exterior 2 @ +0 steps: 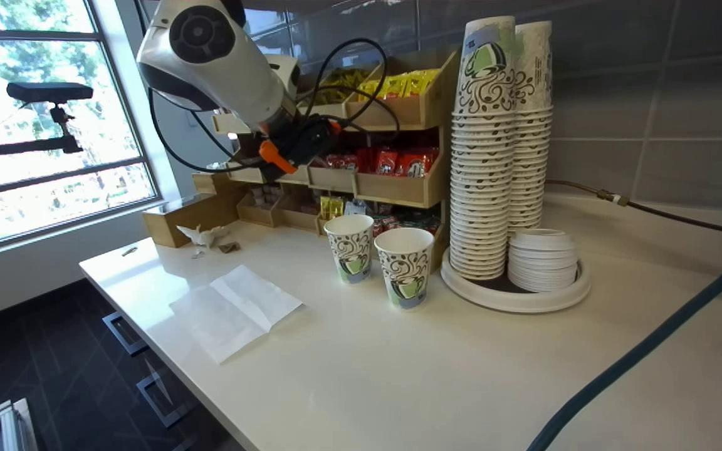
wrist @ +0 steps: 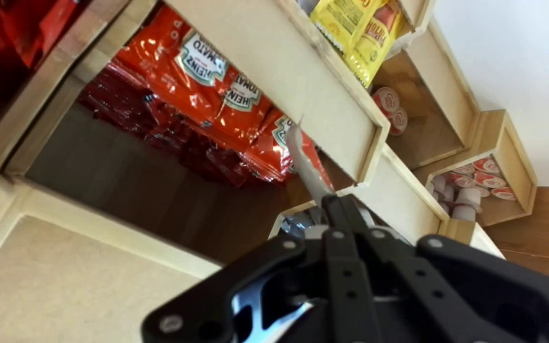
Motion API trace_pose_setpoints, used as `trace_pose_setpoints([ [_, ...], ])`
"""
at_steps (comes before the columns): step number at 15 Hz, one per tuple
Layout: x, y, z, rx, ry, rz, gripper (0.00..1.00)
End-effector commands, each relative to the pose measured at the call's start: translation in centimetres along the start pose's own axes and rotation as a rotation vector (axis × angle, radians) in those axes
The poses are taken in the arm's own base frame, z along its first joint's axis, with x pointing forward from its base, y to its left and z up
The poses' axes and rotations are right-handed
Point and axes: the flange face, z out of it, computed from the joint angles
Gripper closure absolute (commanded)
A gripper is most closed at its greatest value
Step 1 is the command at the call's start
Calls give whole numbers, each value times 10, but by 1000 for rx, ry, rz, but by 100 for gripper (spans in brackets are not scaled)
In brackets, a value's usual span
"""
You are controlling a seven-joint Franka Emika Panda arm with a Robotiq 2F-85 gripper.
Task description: Take an object and put it on the counter
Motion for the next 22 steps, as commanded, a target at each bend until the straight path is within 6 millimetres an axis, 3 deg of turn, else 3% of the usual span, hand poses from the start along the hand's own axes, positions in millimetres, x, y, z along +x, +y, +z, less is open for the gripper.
trace_pose_setpoints([
  [1, 7, -9, -26, 15, 5, -41, 100],
  [8, 14, -25, -51, 71, -36, -46, 100],
  [15, 13, -49, -47, 223, -206, 165, 100],
  [22, 15, -52, -37, 283, -374, 414, 100],
])
